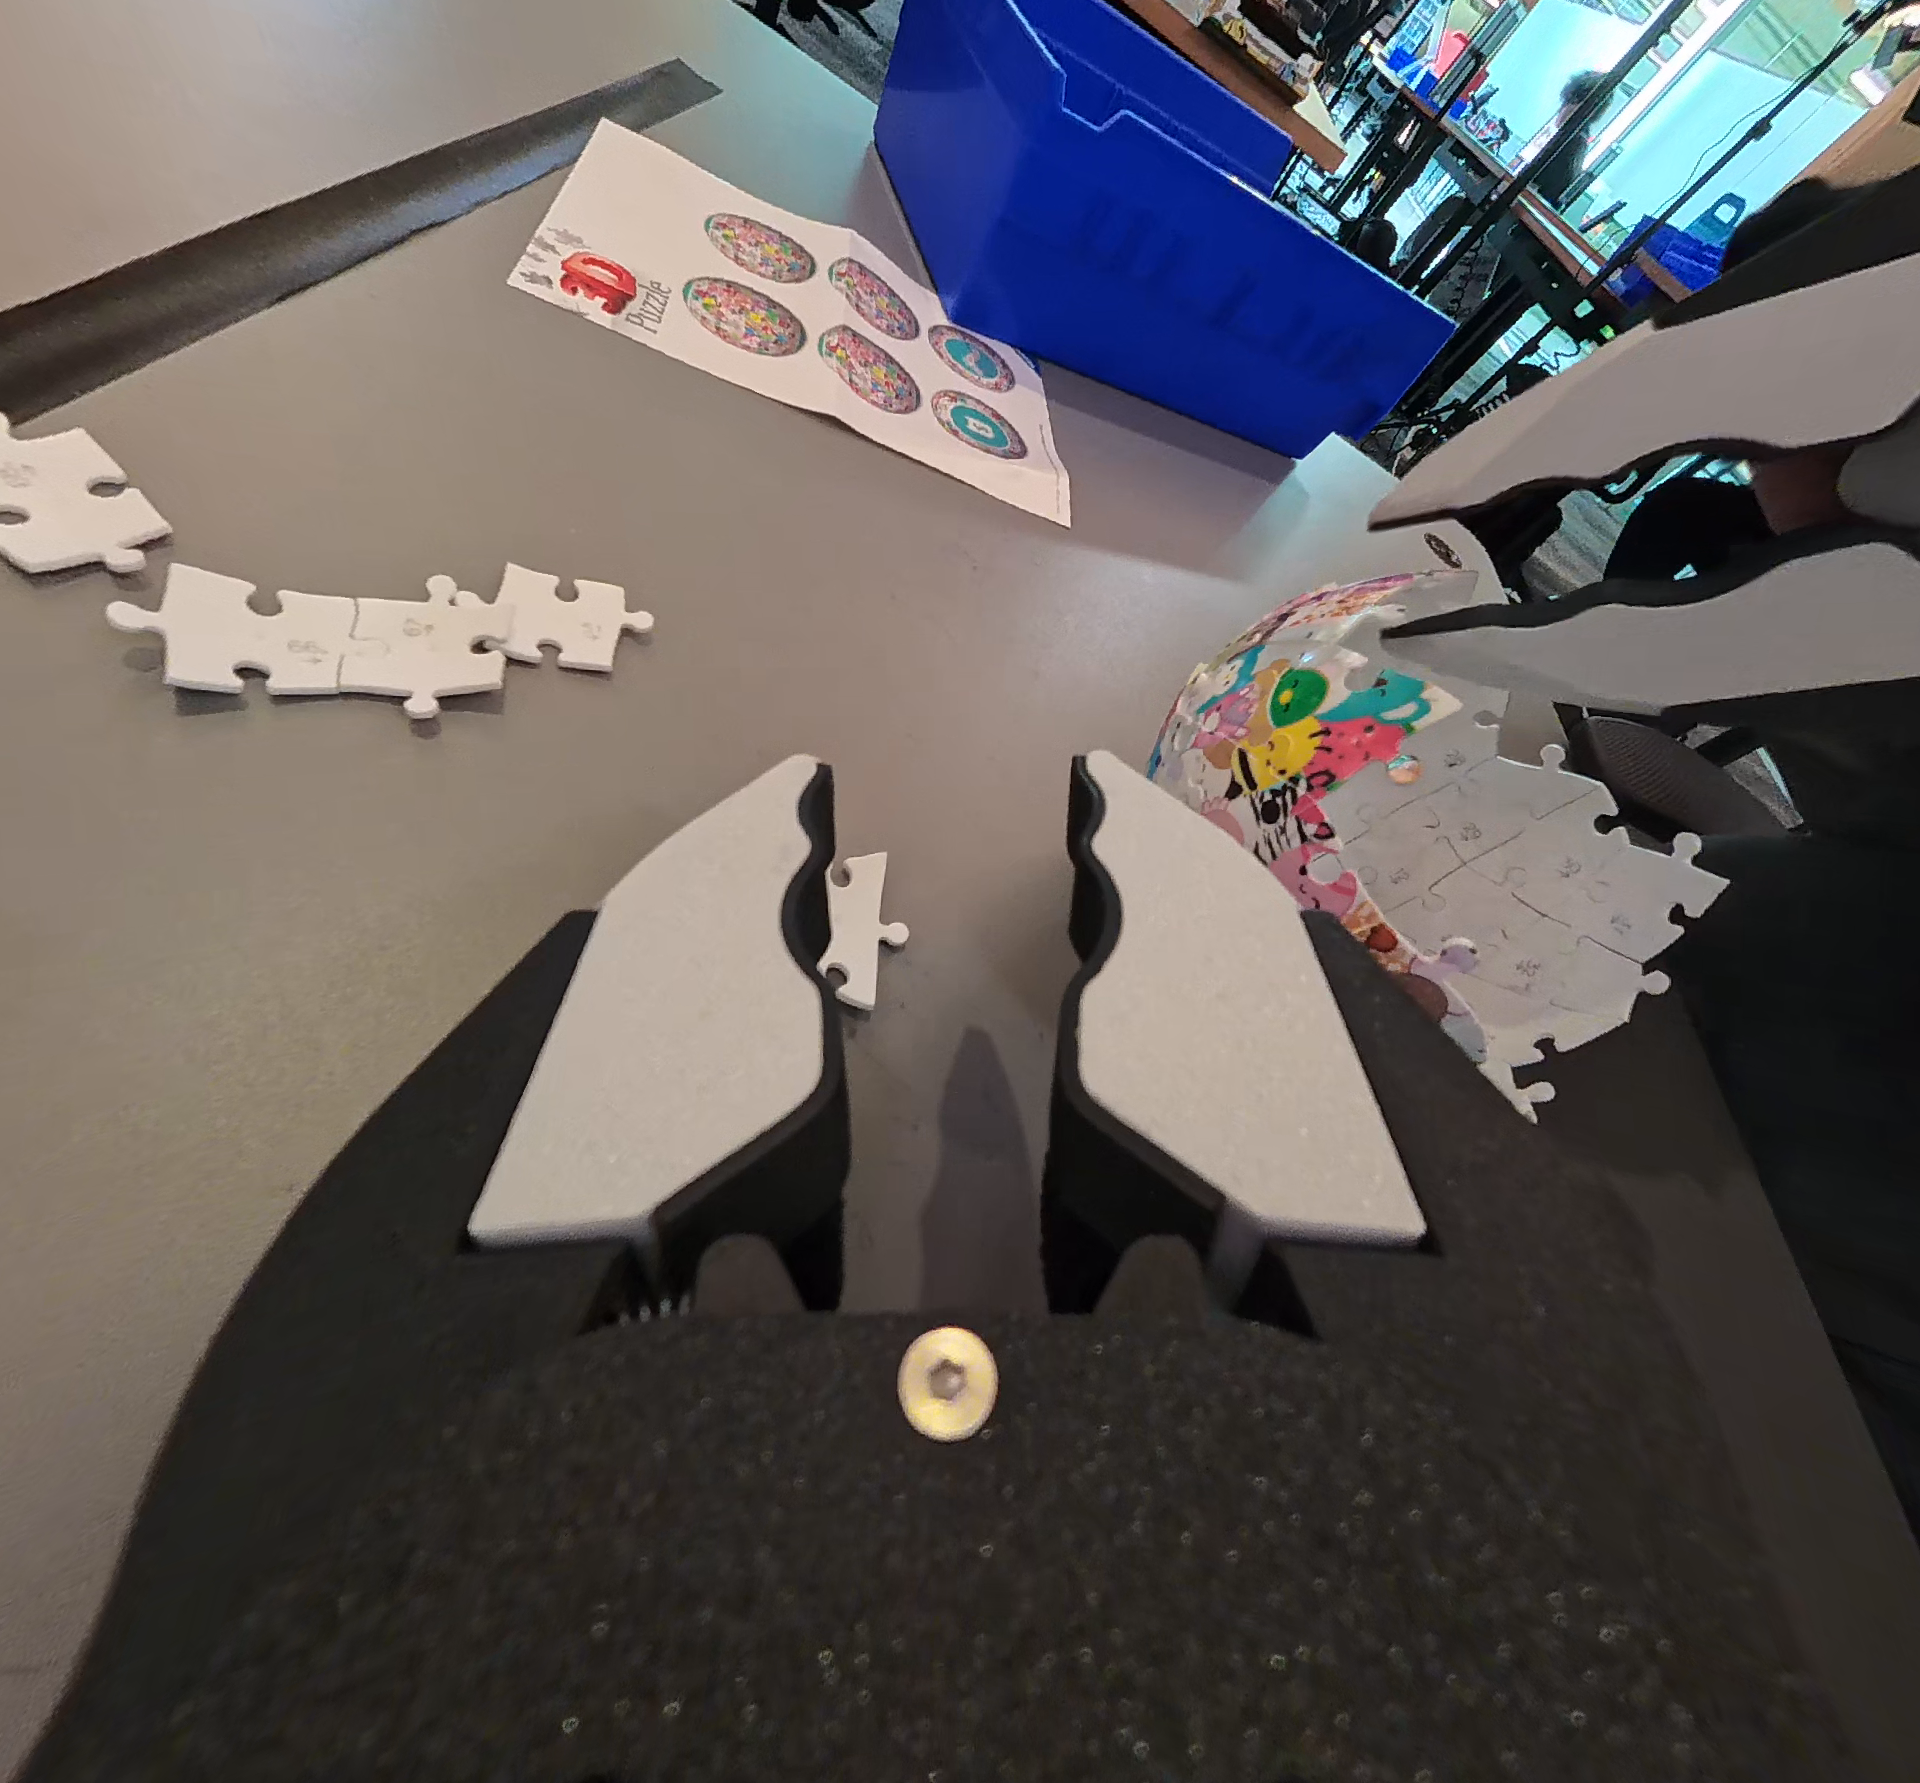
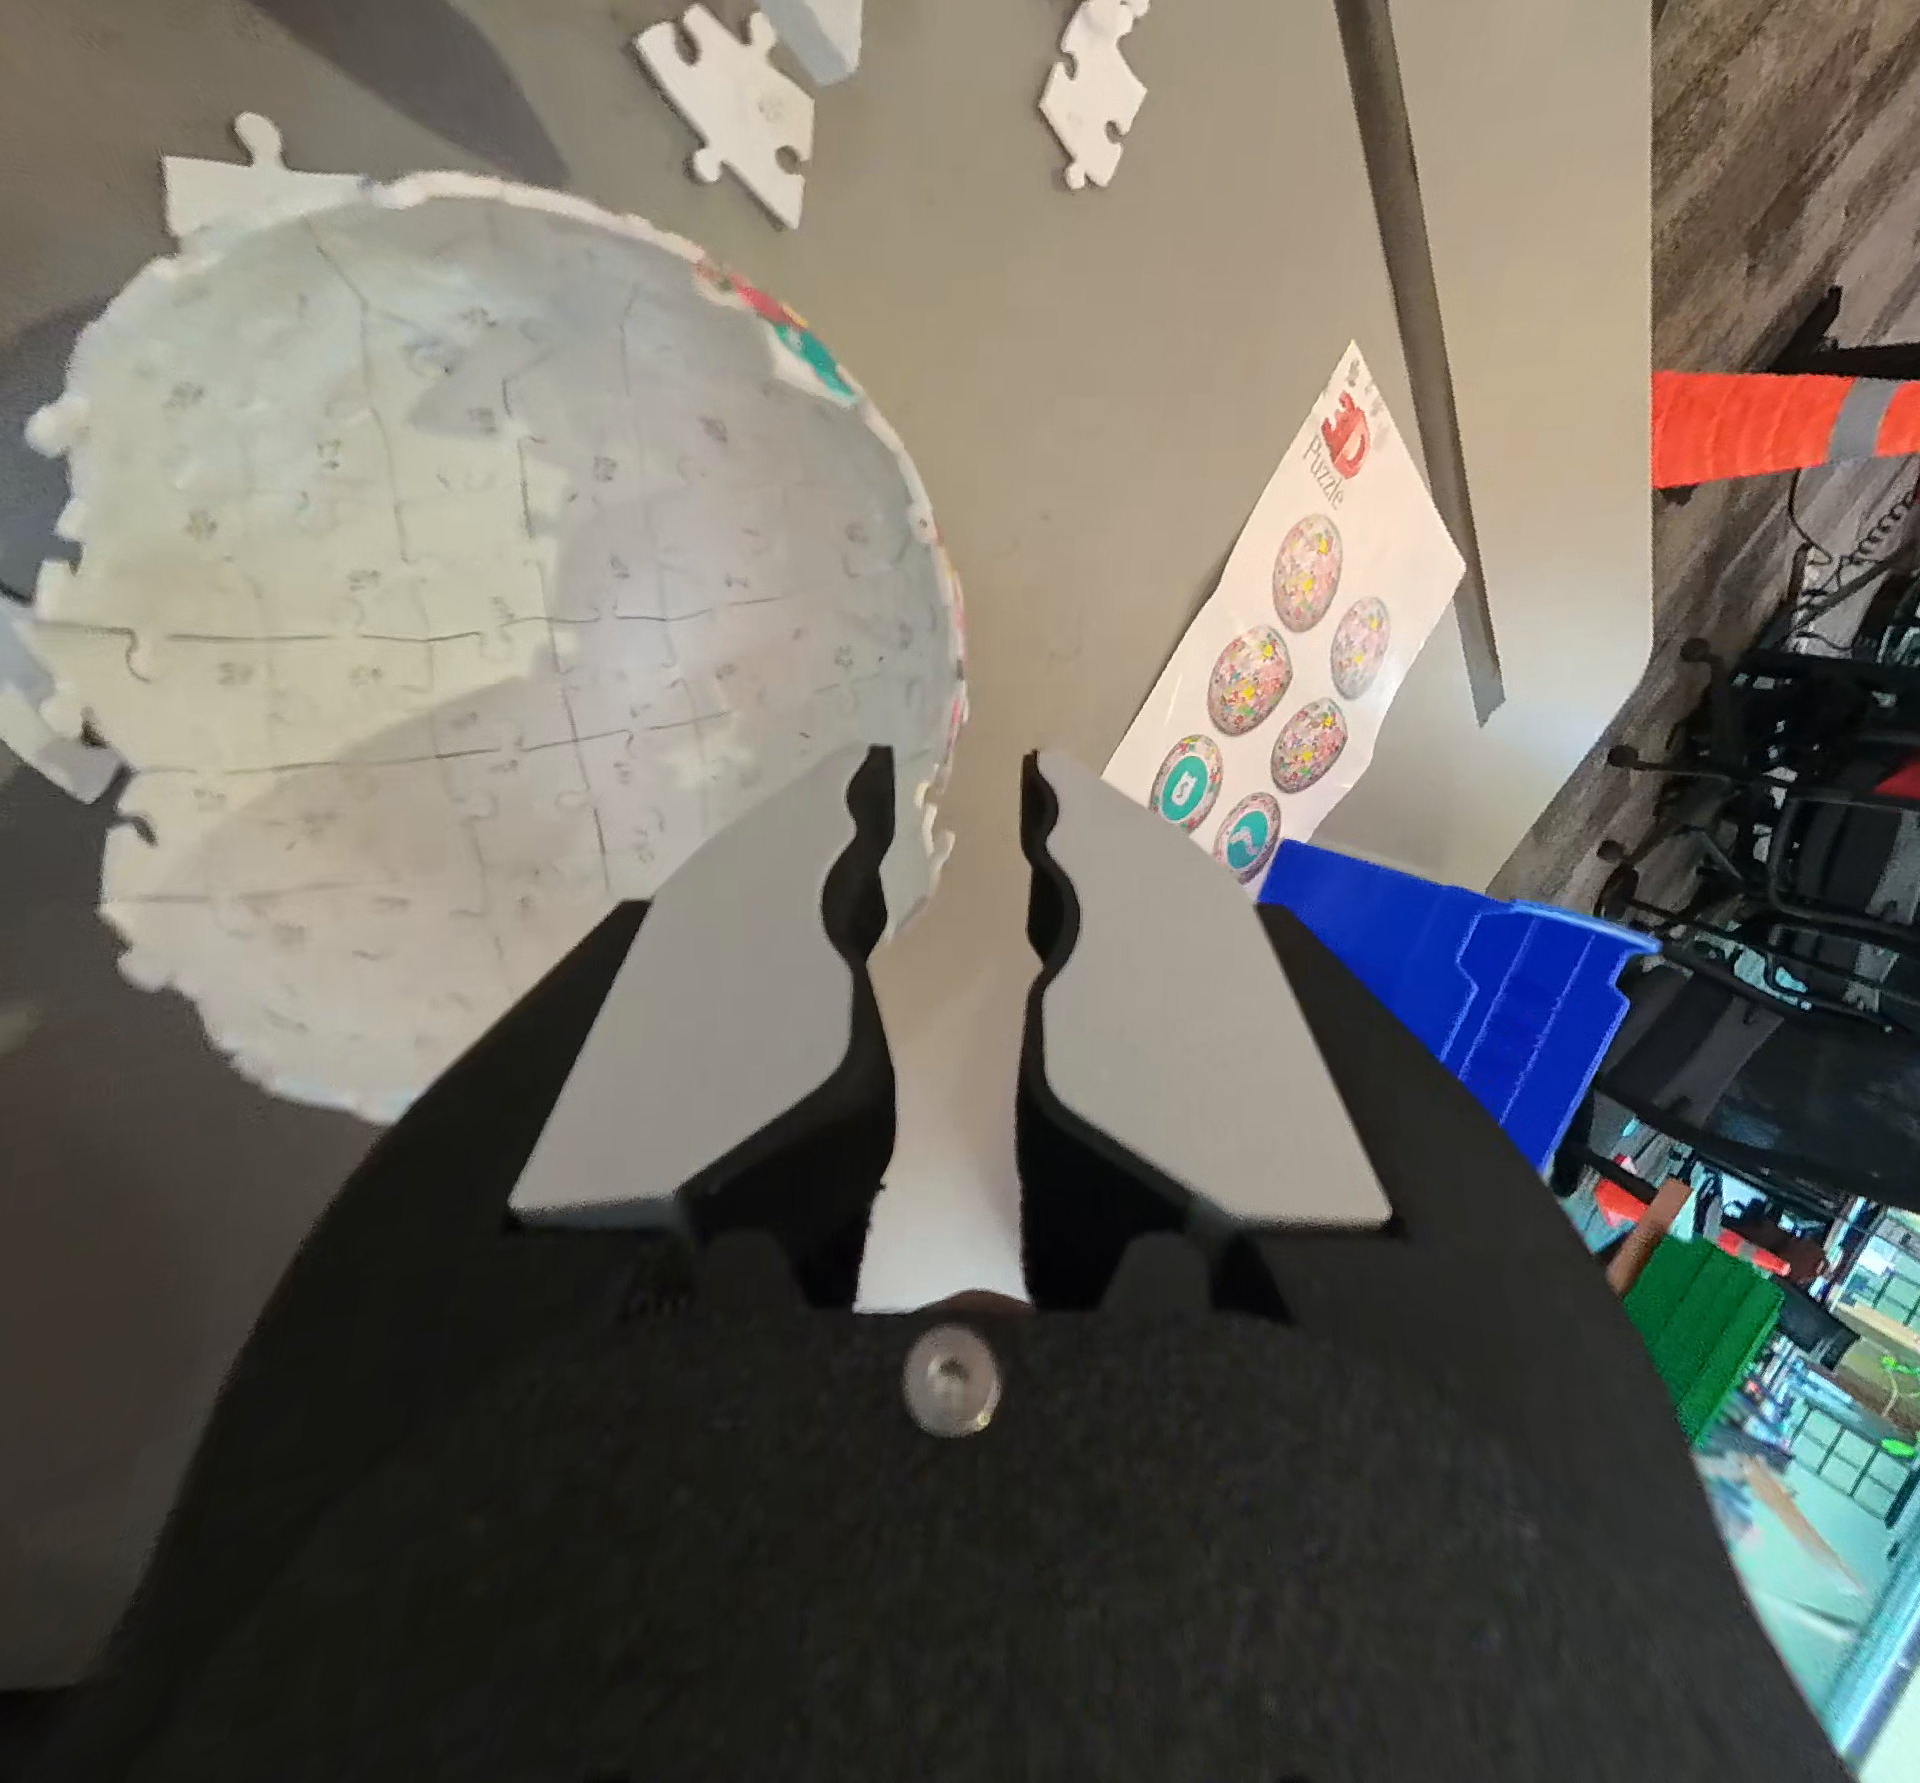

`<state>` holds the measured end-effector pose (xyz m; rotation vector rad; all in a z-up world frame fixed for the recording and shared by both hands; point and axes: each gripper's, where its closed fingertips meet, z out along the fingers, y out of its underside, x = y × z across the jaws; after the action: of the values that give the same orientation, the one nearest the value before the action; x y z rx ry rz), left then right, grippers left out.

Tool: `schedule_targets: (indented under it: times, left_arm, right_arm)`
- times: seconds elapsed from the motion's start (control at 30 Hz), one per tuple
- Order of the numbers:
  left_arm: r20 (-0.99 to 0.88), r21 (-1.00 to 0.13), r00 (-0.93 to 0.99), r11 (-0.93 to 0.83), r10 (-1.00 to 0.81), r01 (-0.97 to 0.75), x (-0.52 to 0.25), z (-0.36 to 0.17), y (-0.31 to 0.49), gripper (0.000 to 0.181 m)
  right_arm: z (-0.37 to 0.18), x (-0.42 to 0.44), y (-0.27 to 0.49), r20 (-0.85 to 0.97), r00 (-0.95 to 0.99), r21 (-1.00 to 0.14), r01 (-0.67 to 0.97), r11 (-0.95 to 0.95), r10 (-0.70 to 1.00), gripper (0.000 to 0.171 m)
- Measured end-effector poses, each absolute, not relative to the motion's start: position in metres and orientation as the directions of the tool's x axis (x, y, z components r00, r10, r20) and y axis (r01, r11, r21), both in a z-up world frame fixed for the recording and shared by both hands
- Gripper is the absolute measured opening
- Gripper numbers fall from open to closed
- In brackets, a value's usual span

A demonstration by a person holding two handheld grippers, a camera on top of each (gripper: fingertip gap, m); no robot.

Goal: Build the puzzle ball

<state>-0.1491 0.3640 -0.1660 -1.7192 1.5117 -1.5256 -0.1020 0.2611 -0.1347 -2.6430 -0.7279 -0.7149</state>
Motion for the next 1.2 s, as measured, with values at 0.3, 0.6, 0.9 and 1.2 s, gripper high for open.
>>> schedule_targets:
  times: [0.3, 0.6, 0.9, 1.2]
  left_arm:
    - [0.452, -0.826, -0.172, -0.337, -0.875, -0.452, -0.149, -0.166, 0.364, 0.043]
    - [0.443, -0.825, -0.172, -0.326, -0.880, -0.461, -0.148, -0.168, 0.362, 0.043]
    - [0.443, -0.825, -0.173, -0.325, -0.879, -0.462, -0.148, -0.168, 0.362, 0.042]
    - [0.442, -0.825, -0.174, -0.323, -0.880, -0.464, -0.148, -0.169, 0.361, 0.043]
  right_arm:
    - [-0.148, -0.093, 0.267, 0.558, 0.741, -0.121, 0.518, -0.847, 0.374, 0.015]
    - [-0.155, -0.092, 0.268, 0.516, 0.774, -0.138, 0.498, -0.856, 0.367, 0.007]
    - [-0.156, -0.093, 0.269, 0.481, 0.792, -0.151, 0.497, -0.854, 0.376, 0.006]
    - [-0.150, -0.094, 0.268, 0.501, 0.762, -0.159, 0.548, -0.821, 0.412, 0.013]
